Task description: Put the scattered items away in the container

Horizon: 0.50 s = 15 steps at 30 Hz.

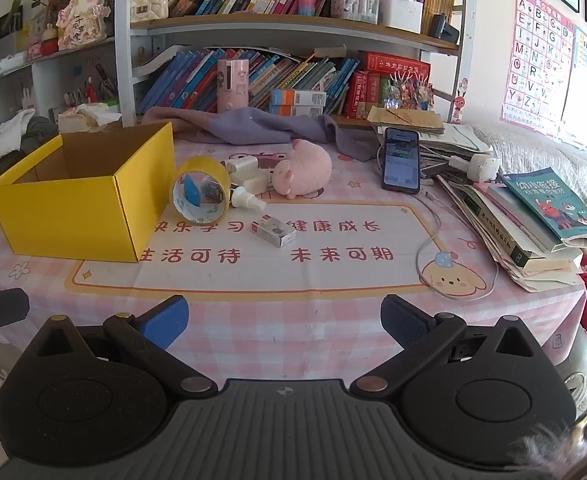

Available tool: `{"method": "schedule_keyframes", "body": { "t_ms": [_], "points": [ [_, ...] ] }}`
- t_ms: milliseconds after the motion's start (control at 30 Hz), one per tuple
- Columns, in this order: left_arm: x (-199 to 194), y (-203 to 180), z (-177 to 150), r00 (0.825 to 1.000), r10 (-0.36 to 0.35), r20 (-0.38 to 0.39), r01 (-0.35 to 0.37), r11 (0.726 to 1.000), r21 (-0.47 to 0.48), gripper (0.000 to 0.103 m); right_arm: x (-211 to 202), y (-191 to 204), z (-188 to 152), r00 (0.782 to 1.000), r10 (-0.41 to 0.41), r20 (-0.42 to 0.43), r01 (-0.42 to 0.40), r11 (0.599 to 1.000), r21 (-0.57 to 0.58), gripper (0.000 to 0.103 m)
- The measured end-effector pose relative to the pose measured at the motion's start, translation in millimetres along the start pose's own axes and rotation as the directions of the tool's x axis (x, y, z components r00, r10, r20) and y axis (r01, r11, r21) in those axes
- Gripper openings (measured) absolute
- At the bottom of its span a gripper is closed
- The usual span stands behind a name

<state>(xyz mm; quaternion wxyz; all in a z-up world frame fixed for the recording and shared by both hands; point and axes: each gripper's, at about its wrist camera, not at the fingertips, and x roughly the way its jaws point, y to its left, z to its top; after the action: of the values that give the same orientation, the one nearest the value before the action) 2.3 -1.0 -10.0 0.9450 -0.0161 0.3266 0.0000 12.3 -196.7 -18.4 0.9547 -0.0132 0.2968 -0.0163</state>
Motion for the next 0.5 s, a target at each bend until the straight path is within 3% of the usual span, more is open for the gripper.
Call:
{"method": "schedule_keyframes", "body": {
  "t_ms": [500],
  "points": [
    [6.4, 10.7, -2.3, 1.000, -0.001, -0.028, 0.001, 1.000, -0.032, 0.103, 1.7, 4.9, 0.7, 1.000, 0.001, -0.022, 0.000, 1.000, 0.009, 0.103]
  ]
}}
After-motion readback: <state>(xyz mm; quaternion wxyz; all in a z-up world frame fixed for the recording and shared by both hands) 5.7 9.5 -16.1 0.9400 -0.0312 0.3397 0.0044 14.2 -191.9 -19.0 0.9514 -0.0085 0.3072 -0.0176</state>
